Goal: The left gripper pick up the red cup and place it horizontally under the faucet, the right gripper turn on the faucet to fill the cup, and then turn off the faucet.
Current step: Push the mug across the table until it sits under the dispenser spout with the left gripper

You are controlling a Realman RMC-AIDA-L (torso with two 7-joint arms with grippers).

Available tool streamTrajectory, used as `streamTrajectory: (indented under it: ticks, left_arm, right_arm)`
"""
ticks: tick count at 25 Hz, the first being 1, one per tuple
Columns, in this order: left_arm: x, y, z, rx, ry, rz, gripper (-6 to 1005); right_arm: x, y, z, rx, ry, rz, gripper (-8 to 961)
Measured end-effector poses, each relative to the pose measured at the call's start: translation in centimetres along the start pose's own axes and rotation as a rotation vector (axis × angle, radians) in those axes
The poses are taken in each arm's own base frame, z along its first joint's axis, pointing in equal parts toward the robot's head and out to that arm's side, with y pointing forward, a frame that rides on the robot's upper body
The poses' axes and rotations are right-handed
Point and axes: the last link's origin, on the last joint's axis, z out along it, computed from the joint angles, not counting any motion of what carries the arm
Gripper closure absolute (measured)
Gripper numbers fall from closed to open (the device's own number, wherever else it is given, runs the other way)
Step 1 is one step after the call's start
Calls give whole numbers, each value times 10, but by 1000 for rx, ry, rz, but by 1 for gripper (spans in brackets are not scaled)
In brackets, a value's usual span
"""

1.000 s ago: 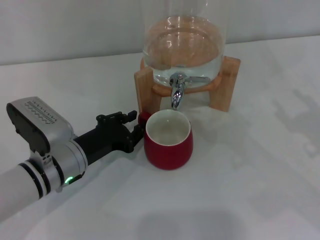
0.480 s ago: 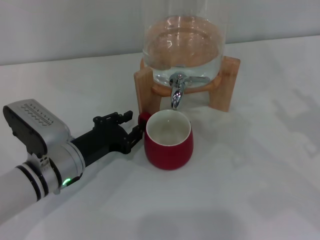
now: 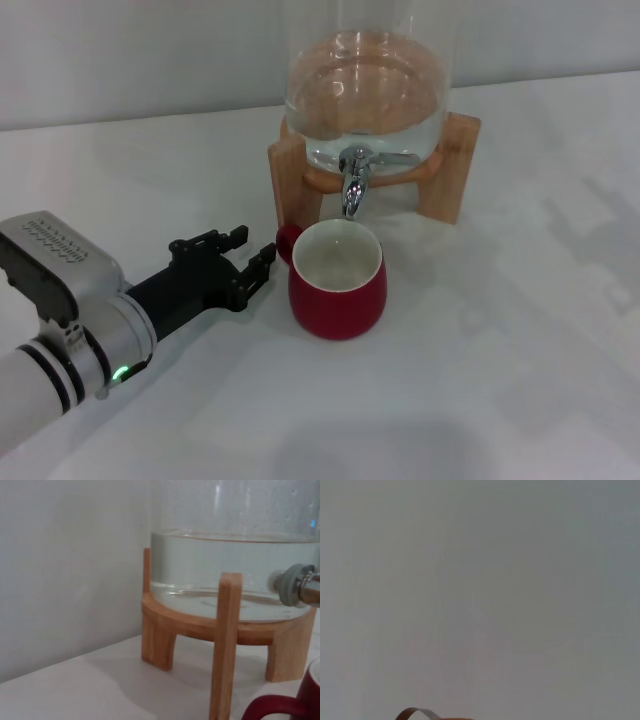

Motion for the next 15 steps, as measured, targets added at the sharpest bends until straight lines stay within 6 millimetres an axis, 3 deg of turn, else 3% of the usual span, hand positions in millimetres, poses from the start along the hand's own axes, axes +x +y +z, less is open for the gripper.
streamTrajectory:
  ticks: [15]
  left_arm:
    - [-2, -8, -6, 78, 28, 34, 561]
  right_arm:
    - [1, 0, 2, -2, 1, 1, 198]
